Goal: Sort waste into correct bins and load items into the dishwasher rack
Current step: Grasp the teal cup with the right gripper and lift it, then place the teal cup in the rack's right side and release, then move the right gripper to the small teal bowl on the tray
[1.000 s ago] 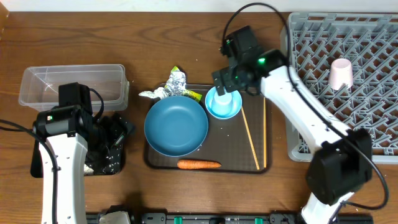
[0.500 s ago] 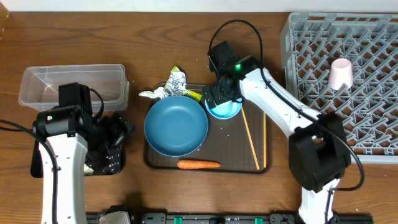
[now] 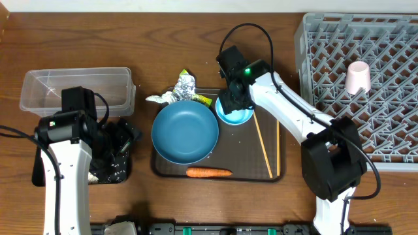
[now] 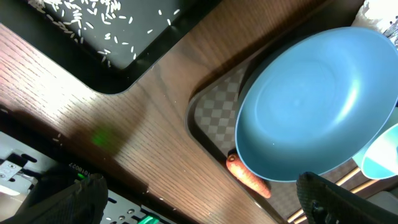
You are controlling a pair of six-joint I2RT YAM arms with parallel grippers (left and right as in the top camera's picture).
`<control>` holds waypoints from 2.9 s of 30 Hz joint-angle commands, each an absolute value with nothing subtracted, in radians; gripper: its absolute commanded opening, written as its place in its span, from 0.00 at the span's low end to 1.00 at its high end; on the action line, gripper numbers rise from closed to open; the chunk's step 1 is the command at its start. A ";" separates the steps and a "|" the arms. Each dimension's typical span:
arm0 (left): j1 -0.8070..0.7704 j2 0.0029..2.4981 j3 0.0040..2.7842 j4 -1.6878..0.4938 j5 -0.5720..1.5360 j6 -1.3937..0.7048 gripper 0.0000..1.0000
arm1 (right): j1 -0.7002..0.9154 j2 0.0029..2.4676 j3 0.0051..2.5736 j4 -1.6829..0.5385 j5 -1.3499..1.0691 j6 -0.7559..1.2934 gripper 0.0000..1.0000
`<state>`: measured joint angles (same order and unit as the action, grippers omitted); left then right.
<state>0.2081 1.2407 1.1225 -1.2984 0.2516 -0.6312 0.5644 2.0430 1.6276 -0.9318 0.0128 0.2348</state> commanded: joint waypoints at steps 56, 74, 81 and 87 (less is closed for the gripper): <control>0.213 1.240 1.134 -1.301 0.242 -0.625 1.00 | -0.512 1.773 1.636 -0.833 0.071 0.208 0.64; 0.213 1.240 1.134 -1.301 0.242 -0.625 1.00 | -0.527 1.761 1.636 -0.853 -0.060 0.213 0.97; 0.213 1.240 1.134 -1.301 0.242 -0.625 1.00 | -0.455 1.640 1.636 -0.868 -0.255 0.224 0.98; 0.213 1.240 1.134 -1.301 0.242 -0.625 1.00 | -0.301 1.505 1.636 -0.950 -0.518 0.224 0.99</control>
